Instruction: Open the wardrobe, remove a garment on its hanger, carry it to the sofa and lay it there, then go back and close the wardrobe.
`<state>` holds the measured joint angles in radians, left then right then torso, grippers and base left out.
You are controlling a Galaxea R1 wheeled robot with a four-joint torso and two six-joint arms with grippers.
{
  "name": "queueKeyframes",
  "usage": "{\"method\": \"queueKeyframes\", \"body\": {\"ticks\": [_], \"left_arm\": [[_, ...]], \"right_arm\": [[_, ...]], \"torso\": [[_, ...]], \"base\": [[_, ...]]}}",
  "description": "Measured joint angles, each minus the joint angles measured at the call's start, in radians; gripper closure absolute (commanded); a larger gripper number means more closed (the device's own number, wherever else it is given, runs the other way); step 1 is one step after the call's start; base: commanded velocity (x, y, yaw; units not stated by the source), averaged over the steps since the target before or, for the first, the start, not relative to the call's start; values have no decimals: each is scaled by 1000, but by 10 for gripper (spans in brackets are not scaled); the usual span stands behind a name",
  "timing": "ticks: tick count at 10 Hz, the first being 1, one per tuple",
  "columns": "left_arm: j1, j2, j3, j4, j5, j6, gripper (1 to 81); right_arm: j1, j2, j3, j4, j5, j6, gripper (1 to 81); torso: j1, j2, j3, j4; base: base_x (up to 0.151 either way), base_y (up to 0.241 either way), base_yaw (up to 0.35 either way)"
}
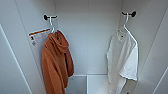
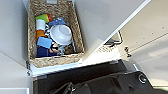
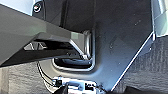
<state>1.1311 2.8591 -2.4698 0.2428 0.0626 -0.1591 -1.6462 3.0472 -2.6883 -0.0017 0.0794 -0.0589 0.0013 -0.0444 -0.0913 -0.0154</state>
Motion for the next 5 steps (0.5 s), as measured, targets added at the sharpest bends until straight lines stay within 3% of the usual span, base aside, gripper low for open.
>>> {"method": "queueKeyframes", "body": {"ticks": [2, 5], "left_arm": [[-26, 21, -21, -6, 92, -8, 10], [-206, 33, -21, -19, 175, -22, 10]], "right_arm": [[1, 2, 0, 1, 0, 0, 10], [12, 8, 1, 1, 0, 6, 10]], "torso": [[0, 0, 0, 0], [1, 0, 0, 0]], "base": [[0, 0, 0], [0, 0, 0]]}}
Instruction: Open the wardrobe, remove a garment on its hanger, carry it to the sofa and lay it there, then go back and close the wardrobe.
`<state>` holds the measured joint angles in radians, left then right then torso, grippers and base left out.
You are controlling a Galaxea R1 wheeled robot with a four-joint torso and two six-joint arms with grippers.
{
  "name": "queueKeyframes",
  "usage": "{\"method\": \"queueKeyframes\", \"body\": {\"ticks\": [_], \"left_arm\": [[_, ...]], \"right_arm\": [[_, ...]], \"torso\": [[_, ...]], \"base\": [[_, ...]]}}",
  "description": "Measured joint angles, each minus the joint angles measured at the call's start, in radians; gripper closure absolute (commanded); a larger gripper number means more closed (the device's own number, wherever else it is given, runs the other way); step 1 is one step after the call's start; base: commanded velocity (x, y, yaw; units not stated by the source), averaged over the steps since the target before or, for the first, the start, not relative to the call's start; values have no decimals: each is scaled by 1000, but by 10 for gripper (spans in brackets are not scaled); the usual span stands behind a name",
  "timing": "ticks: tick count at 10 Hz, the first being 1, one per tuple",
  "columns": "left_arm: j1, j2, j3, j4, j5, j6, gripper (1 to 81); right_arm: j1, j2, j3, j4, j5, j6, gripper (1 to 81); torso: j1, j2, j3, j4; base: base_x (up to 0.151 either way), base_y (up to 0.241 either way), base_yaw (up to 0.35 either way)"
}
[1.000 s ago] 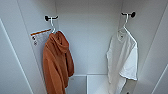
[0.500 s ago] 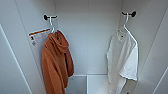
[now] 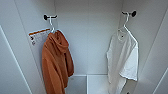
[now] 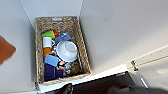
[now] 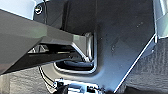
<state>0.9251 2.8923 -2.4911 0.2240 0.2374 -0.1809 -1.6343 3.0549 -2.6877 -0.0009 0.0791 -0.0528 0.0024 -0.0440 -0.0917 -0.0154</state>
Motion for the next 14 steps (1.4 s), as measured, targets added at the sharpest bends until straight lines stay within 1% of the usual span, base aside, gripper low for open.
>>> {"method": "queueKeyframes", "body": {"ticks": [4, 5, 6, 9, 12, 14], "left_arm": [[-143, 17, 32, -15, 166, -3, 10], [-193, 20, 49, -21, 197, -4, 10], [-242, 20, 65, -27, 229, -5, 10], [-366, 38, 114, -40, 324, -16, 10], [-476, 88, 130, -42, 396, -33, 10], [-549, 128, 140, -45, 444, -60, 10]], "right_arm": [[2, 0, 0, 0, 9, 2, 10], [3, 0, 0, 0, 10, 2, 10], [3, 0, 0, 0, 11, 2, 10], [7, 3, 0, 1, 14, 3, 10], [8, 6, 0, 1, 17, 7, 10], [11, 6, 0, 1, 17, 10, 10]], "torso": [[1, 0, 0, 0], [1, 0, -1, -6], [1, 1, -1, -17], [2, 1, -2, -75], [2, 1, -2, -136], [2, 2, -2, -175]], "base": [[0, 0, 0], [0, 0, 0], [0, 0, 0], [0, 0, 0], [0, 0, 0], [0, 0, 0]]}}
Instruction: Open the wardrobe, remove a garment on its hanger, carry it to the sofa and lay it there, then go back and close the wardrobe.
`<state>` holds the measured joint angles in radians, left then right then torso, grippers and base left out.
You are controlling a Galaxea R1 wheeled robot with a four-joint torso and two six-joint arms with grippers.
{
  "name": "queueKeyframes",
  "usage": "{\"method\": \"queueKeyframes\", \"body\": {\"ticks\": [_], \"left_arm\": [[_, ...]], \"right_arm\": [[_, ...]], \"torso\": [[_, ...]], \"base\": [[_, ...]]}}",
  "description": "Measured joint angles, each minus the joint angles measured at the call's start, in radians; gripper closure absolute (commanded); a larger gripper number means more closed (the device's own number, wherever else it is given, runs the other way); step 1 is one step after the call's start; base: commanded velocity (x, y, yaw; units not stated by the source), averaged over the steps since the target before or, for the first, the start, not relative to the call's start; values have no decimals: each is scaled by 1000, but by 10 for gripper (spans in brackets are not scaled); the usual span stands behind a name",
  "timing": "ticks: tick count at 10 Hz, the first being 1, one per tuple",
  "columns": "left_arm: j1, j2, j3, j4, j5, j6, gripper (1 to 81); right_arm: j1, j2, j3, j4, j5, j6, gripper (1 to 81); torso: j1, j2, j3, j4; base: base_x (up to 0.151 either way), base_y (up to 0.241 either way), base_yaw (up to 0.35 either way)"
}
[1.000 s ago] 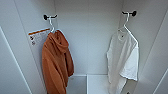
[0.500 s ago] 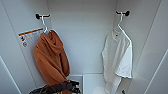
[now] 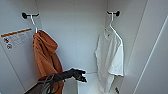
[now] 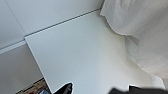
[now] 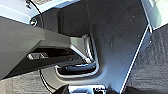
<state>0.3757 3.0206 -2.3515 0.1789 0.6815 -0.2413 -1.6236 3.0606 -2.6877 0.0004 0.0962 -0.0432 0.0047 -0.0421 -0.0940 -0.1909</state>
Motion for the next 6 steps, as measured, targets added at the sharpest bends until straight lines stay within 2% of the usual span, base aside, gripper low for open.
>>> {"method": "queueKeyframes", "body": {"ticks": [1, 4, 6], "left_arm": [[-34, 16, 9, -4, 11, -19, 10], [-129, 25, 24, -51, 29, -46, 10], [-197, 24, 22, -120, 32, -52, 10]], "right_arm": [[0, 0, 0, 0, 0, 0, 10], [0, 0, 0, 0, 0, 0, 10], [1, 0, 0, 0, 1, 0, 10]], "torso": [[0, 0, 0, -11], [0, 0, 0, -12], [0, 1, 0, -12]], "base": [[0, 0, 0], [0, 0, 0], [0, 0, 0]]}}
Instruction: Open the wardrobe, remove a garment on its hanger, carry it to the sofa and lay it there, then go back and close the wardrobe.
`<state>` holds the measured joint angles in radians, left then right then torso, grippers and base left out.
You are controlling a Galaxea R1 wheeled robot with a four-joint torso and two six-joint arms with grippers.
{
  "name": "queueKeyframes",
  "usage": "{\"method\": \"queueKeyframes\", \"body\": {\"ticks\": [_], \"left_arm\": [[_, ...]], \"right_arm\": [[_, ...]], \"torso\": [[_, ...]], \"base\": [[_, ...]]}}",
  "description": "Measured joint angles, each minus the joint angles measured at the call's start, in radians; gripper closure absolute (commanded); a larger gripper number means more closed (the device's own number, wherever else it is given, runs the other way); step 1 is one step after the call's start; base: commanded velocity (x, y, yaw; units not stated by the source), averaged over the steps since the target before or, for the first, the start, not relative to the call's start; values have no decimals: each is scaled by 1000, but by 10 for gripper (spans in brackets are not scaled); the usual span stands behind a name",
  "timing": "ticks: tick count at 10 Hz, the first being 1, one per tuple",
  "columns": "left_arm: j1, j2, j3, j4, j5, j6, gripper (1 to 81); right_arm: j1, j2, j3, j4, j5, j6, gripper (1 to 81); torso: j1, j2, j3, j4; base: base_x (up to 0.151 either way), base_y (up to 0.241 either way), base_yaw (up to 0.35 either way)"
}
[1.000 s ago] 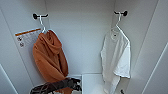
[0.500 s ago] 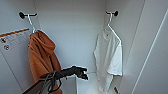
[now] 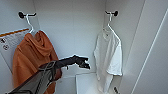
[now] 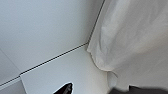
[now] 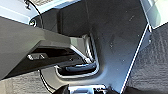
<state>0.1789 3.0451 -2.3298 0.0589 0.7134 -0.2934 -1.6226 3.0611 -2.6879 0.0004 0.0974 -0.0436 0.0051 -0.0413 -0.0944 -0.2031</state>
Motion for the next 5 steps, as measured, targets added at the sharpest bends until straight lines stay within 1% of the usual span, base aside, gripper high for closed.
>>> {"method": "queueKeyframes", "body": {"ticks": [1, 3, 5], "left_arm": [[-36, 5, 1, -53, -11, 0, 10], [-116, 13, 3, -173, -71, -9, 10], [-194, 36, 3, -233, -112, -23, 10]], "right_arm": [[0, 0, 0, 0, 3, 0, 10], [2, 0, 0, 0, 10, 0, 10], [2, 0, 0, 0, 12, 0, 10]], "torso": [[0, 0, 0, 0], [0, 0, 0, 0], [0, 0, 0, 0]], "base": [[0, 0, 0], [0, 0, 0], [0, 0, 0]]}}
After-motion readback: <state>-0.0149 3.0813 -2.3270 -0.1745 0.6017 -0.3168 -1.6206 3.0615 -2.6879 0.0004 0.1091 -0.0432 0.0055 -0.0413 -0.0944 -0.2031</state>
